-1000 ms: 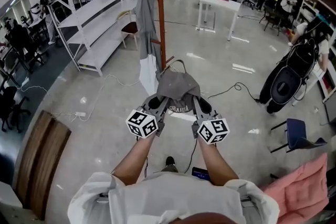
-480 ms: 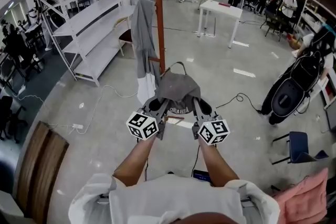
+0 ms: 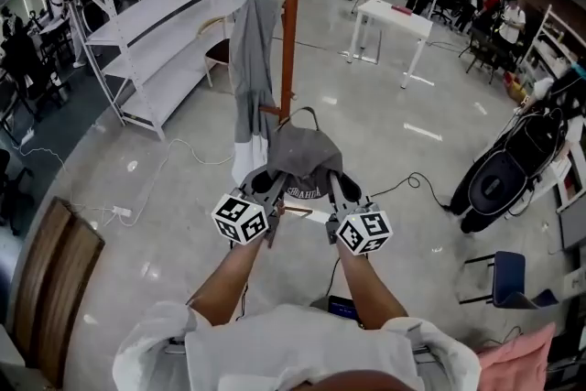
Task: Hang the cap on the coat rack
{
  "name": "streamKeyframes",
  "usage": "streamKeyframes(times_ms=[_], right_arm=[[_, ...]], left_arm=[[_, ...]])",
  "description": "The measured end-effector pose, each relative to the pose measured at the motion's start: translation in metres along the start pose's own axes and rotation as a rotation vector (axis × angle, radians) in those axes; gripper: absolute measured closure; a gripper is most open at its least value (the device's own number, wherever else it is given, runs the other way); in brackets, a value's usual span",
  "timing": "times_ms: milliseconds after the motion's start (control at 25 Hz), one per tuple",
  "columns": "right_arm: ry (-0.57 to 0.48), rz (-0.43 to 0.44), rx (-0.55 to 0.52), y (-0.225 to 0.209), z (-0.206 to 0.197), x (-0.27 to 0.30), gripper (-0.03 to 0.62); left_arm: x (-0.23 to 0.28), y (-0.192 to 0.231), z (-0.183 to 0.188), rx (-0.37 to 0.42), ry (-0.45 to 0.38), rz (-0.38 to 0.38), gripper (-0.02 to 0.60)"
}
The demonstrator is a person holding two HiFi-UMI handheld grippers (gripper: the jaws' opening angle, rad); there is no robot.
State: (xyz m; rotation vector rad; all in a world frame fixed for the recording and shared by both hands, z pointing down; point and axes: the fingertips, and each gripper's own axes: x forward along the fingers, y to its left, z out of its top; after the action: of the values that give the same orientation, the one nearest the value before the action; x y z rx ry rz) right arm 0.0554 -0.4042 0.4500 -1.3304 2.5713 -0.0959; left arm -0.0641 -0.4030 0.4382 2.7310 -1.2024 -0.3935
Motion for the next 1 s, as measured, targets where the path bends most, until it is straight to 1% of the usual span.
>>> streamKeyframes(times_ms=[240, 480, 600, 840, 1000], right_arm=[[0.028, 0.049, 0.017, -0.021, -0.018, 0.039, 0.559], [0.045, 0.132, -0.012, -0.055, -0.031, 0.077, 0.559], [0.062, 0.155, 0.005, -0.072, -0.039, 0.099, 0.559], [0.103, 0.205, 0.045, -0.086, -0.075, 0.131, 0.559], [0.136, 0.239, 0.078, -0.104, -0.076, 0.152, 0.559]], left_arm=[[0.021, 0.038, -0.01, -0.002, -0.001, 0.069, 0.535], [0.053, 0.069, -0.026, 0.016, 0.006, 0.138, 0.535], [0.069, 0.084, -0.031, 0.02, 0.012, 0.169, 0.535], [0.075, 0.122, -0.057, 0.024, 0.022, 0.238, 0.535], [0.095, 0.136, -0.056, 0.017, 0.031, 0.284, 0.535]])
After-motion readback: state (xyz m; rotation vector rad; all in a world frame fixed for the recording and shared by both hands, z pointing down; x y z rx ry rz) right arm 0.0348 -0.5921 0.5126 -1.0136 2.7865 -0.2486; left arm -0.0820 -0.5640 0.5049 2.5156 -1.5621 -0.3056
